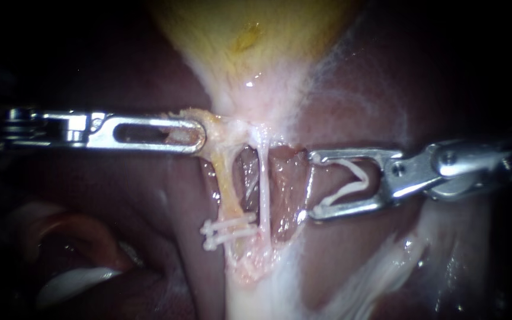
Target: Clipping third clip left tube
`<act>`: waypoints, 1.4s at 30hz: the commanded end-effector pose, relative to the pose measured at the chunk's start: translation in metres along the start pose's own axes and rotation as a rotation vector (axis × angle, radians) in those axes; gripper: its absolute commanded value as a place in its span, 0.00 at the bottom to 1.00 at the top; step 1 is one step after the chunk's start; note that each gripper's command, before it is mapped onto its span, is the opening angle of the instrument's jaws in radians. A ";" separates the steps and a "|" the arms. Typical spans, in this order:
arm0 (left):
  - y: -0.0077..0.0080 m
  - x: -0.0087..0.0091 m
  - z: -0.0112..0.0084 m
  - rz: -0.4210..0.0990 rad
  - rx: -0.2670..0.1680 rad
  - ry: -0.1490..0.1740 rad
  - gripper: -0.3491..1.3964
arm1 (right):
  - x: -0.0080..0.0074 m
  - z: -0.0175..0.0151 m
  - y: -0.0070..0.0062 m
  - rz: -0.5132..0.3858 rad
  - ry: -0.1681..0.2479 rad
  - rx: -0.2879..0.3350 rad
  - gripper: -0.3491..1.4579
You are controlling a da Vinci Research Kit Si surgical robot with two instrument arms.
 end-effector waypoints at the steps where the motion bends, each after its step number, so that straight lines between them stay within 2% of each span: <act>1: 0.0000 0.0000 0.0000 0.000 -0.001 0.000 0.00 | -0.0001 0.0005 0.0000 0.009 -0.001 -0.001 0.46; 8: -0.0004 0.0002 0.0000 -0.001 0.000 -0.004 0.00 | -0.0015 0.0041 0.0002 0.050 -0.002 -0.002 0.46; 16: -0.0007 0.0005 0.0001 -0.001 -0.002 -0.006 0.00 | -0.0040 0.0069 0.0013 0.085 -0.006 -0.005 0.46; 22: -0.0011 0.0007 0.0001 -0.002 -0.001 -0.010 0.00 | -0.0052 0.0088 0.0020 0.094 -0.007 0.005 0.46; 27: -0.0012 0.0008 0.0001 -0.003 -0.003 -0.013 0.00 | -0.0055 0.0101 0.0023 0.099 -0.006 0.013 0.46; 42: -0.0014 0.0008 0.0002 -0.003 -0.004 -0.014 0.00 | -0.0048 0.0131 0.0034 0.143 -0.002 0.050 0.45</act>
